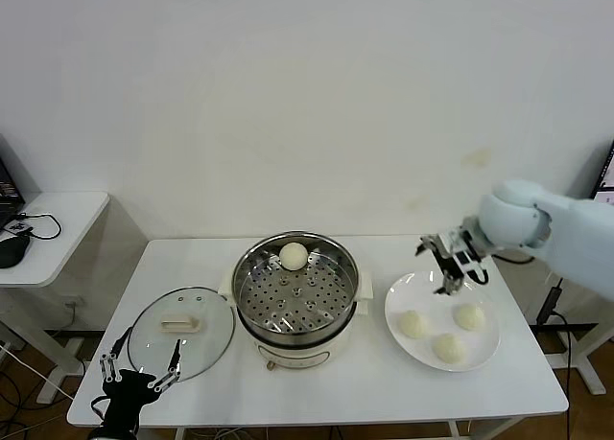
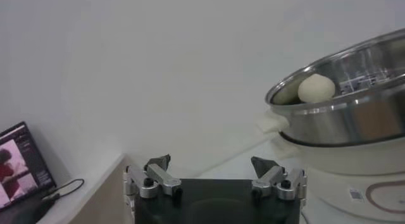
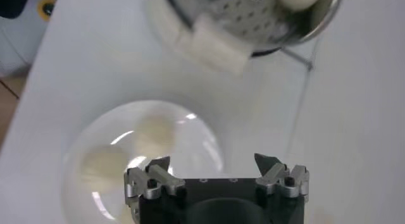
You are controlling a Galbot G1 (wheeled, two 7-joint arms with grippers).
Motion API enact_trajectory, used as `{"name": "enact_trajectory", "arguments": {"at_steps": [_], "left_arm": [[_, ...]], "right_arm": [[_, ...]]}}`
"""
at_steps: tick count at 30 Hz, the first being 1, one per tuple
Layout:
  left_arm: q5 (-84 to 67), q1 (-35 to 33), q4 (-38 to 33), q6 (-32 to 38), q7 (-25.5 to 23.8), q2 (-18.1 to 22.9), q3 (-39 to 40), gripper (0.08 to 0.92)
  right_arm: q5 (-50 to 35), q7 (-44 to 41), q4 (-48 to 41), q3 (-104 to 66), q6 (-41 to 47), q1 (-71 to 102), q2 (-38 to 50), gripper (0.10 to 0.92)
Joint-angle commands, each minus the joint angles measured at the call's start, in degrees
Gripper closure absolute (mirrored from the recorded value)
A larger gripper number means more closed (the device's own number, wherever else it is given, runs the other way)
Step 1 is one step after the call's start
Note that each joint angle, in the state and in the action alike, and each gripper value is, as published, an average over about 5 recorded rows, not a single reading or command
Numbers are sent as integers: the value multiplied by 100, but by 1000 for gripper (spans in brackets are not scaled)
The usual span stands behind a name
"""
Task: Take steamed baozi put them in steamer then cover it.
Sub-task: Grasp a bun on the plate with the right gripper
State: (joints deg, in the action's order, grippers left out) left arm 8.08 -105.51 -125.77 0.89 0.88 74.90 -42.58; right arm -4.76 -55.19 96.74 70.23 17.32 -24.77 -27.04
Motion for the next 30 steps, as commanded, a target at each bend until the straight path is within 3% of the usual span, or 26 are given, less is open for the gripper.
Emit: {"name": "enact_trajectory", "arguments": {"at_steps": [1, 14, 30], "left_arm": [[2, 5, 26, -15, -4, -15, -12, 177], [13, -35, 136, -51, -43, 36, -172, 177], [8, -38, 163, -47, -42, 53, -259, 177]], "right_arm": [[356, 10, -170, -1131, 197, 1785, 235, 202], [806, 80, -1371, -1797, -70, 2726, -719, 203], [971, 197, -2061, -1992, -122, 2935, -1460, 212]]}}
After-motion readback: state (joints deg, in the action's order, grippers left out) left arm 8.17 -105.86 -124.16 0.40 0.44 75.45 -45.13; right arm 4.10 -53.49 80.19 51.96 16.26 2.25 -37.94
